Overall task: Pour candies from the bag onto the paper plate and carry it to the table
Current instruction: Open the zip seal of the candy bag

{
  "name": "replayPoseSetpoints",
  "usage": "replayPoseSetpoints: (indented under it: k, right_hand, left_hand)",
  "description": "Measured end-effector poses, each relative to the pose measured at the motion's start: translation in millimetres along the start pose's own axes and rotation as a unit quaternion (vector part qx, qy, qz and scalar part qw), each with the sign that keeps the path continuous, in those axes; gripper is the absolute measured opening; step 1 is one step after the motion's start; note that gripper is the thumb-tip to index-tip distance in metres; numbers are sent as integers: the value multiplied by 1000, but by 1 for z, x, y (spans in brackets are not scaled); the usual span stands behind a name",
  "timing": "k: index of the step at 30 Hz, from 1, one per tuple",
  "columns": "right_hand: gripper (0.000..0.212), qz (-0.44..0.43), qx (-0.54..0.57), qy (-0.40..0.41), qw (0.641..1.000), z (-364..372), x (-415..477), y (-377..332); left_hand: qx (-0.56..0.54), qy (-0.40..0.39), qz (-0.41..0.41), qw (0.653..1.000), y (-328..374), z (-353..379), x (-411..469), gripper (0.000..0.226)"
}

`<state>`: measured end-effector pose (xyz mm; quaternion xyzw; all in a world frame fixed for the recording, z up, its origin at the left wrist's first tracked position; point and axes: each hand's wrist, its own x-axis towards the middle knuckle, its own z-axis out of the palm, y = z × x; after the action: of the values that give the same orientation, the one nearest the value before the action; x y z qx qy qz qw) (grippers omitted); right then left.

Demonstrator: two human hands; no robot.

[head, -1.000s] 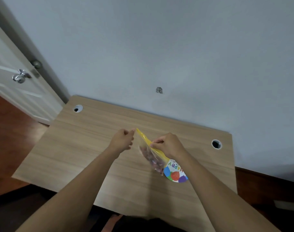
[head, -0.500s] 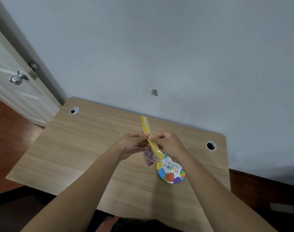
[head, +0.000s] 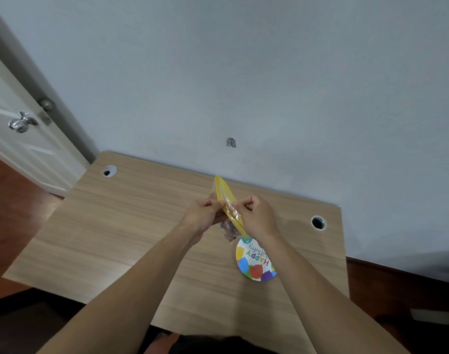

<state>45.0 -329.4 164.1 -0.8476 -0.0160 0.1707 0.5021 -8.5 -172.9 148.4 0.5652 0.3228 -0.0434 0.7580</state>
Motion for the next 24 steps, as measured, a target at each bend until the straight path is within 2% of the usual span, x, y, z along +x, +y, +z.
replayPoseSetpoints:
  k: [6,9,12,16,20,21,24]
  right_hand:
    - [18,6,-8,5,1000,1,3,-2]
    - [11,31,-7,56,998,-3,6,-2]
    - [15,45,-16,76,996,-14,14,-4]
    - [17,3,-72,49,996,-29,19,-2]
    - [21,-46,-148,8,988,-52,23,2]
    - [20,-57,-175,2,983,-55,23,3]
    - [16,-75,-200,5,977,-55,21,-4]
  left_hand:
    - [10,15,5,1000,0,4,2,29]
    - [-9,39,8,999,6,4,1,33]
    - [-11,63,12,998,14,-2,-5,39]
    - [127,100,34,986,23,-20,-7,20]
    - [367,136,70,917,35,-47,-3,20]
    - [393,126,65,908,38,-51,-5,22]
    - [399,71,32,914,42,-55,-7,24]
